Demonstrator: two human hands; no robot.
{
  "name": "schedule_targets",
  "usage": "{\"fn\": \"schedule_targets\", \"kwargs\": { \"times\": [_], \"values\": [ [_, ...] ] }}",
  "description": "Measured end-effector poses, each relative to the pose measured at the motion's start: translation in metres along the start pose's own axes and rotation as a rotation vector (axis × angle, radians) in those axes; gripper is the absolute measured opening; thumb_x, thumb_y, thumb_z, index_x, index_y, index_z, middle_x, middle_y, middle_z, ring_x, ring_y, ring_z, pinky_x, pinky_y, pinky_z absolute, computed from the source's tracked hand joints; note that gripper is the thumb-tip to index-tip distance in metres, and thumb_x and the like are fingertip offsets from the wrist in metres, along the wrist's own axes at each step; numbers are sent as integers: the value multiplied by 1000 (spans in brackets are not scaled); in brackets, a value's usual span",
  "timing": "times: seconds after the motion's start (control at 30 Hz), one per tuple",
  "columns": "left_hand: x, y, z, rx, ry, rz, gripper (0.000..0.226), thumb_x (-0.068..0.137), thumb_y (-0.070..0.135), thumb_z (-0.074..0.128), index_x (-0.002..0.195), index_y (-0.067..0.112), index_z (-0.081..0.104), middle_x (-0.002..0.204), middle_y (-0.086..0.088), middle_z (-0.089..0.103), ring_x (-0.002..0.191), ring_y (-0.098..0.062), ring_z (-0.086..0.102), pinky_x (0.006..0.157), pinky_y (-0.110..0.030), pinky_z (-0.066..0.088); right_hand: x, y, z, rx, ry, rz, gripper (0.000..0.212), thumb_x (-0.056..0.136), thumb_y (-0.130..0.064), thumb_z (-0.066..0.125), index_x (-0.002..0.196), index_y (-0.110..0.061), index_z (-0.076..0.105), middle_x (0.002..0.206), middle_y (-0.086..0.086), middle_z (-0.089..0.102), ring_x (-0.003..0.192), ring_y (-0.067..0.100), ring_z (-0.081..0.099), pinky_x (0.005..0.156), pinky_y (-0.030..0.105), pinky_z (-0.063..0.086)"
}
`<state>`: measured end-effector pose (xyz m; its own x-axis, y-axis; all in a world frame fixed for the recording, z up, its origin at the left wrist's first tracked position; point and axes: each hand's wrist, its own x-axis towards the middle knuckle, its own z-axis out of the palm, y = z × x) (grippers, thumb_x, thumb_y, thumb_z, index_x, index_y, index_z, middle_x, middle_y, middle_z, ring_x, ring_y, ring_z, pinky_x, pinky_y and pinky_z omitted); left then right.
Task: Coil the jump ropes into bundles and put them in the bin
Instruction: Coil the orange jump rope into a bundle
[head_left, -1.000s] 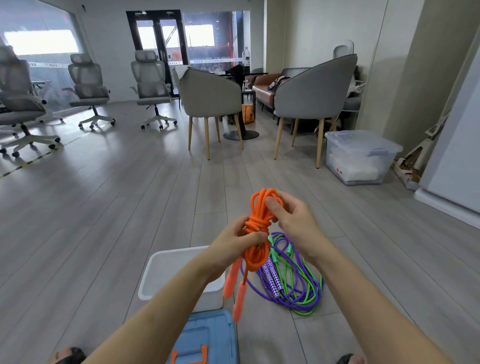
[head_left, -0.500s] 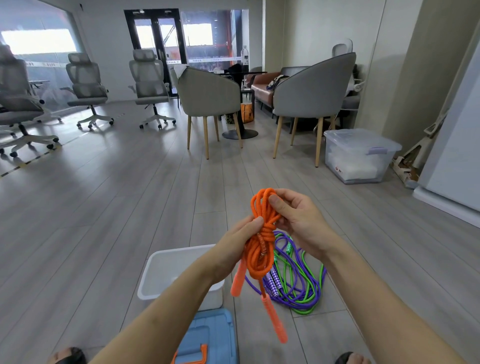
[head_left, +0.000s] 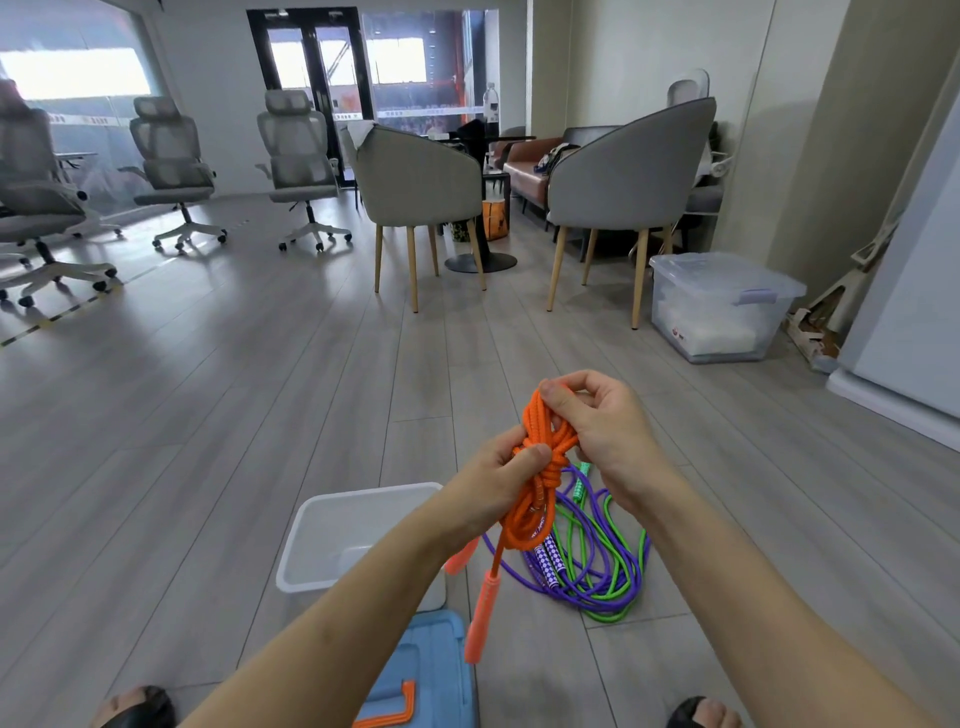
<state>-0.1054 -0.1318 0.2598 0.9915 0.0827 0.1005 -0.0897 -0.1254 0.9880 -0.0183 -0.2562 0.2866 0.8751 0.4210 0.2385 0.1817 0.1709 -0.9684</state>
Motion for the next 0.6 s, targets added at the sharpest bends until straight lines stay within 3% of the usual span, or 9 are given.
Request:
{"fn": "schedule_targets", "kwargs": {
  "times": [0.17,0.3,0.43,0.57,0.6],
  "values": [
    [-4,-15,2,119,101,62,12,103,18,56,108,25,64,80,7,68,73,-3,64,69,-22,52,0,15,12,43,183,5,19,94,-20,75,85,-7,65,61,2,68,58,16,65,62,34,55],
    [-12,-21,-1,66,159,33,16,104,12,53,109,23,64,80,9,69,73,1,65,69,-17,51,-6,22,19,48,141,-118,14,98,-13,69,86,-11,61,63,-2,66,58,11,61,59,29,53],
    [-21,-24,-5,-22,142,-16,20,93,32,55,108,25,66,82,4,70,77,-11,65,73,-28,55,-12,26,20,7,35,-252,13,99,-14,66,88,-18,59,73,-1,67,67,11,62,60,26,52],
    [-32,-43,-16,479,239,37,26,90,53,50,104,32,59,78,-1,66,73,-20,64,75,-47,57,-15,40,41,65,211,-137,16,98,-12,68,85,-13,60,69,6,64,63,14,58,60,30,49],
    [-35,-47,-19,495,241,48,24,93,53,50,105,33,58,79,0,67,74,-21,65,76,-47,57,-15,41,45,82,217,-102,15,98,-12,69,86,-12,60,69,6,65,63,14,59,61,32,50]
  ]
}}
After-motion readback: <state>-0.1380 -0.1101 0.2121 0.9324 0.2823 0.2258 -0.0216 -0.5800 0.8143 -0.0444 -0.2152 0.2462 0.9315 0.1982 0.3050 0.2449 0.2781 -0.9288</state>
